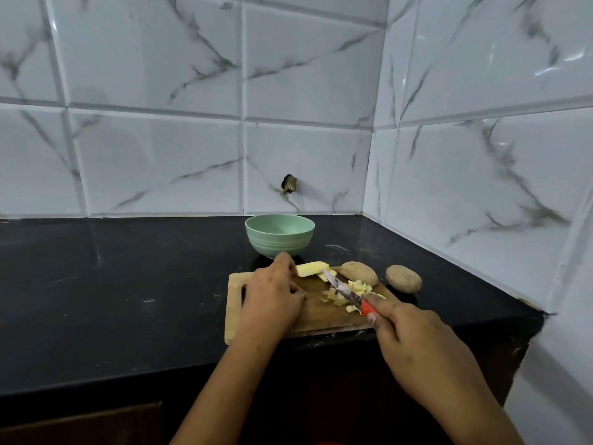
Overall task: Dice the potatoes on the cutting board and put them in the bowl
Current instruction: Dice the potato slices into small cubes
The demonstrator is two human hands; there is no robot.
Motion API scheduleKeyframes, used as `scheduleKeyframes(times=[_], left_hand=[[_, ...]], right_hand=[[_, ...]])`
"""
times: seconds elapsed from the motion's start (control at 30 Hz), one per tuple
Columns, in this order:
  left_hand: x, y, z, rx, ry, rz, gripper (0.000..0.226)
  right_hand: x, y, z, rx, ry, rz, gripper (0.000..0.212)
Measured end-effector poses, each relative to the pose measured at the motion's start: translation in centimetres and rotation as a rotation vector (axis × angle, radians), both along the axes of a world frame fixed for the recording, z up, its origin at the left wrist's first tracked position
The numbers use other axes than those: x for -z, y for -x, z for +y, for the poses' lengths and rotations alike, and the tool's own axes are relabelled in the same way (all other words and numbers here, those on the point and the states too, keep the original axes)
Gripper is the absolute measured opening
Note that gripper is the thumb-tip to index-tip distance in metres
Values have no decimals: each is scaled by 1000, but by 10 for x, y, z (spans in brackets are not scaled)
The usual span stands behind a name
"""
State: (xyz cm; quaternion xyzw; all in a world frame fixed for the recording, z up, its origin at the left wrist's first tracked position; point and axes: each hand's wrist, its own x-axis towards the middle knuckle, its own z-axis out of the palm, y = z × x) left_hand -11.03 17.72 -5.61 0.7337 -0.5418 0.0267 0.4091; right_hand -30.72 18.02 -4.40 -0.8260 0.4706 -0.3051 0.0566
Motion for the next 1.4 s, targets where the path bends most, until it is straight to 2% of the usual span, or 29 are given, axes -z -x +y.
scheduleKeyframes(times=[0.17, 0.3, 0.4, 0.57, 0.67, 0.8, 0.9, 1.27, 1.4], left_hand=[[-1, 20, -25, 118, -40, 31, 24], [-2, 24, -30, 217, -24, 219, 31], [-5, 11, -29, 209, -13, 304, 34], [-15, -7, -42, 107, -12, 62, 34], [-20, -18, -60, 135, -181, -90, 31], [-22, -24, -78, 199, -436, -207, 44], [-23, -20, -82, 248, -515, -299, 48], [-31, -18, -88, 415, -518, -316, 33], [-27, -22, -89, 458, -479, -264, 28]], right_hand=[[-2, 4, 2, 22, -47, -8, 39], [-5, 10, 0, 52, -74, 4, 37], [-5, 10, 2, 13, -106, -10, 38], [-3, 5, 6, -56, -180, 25, 39], [-1, 7, 1, -25, -173, 32, 37], [0, 16, -7, 5, -182, -44, 39], [1, 19, -9, -9, -189, -79, 38], [9, 27, -24, -24, -213, -120, 38], [11, 27, -25, -38, -228, -123, 38]])
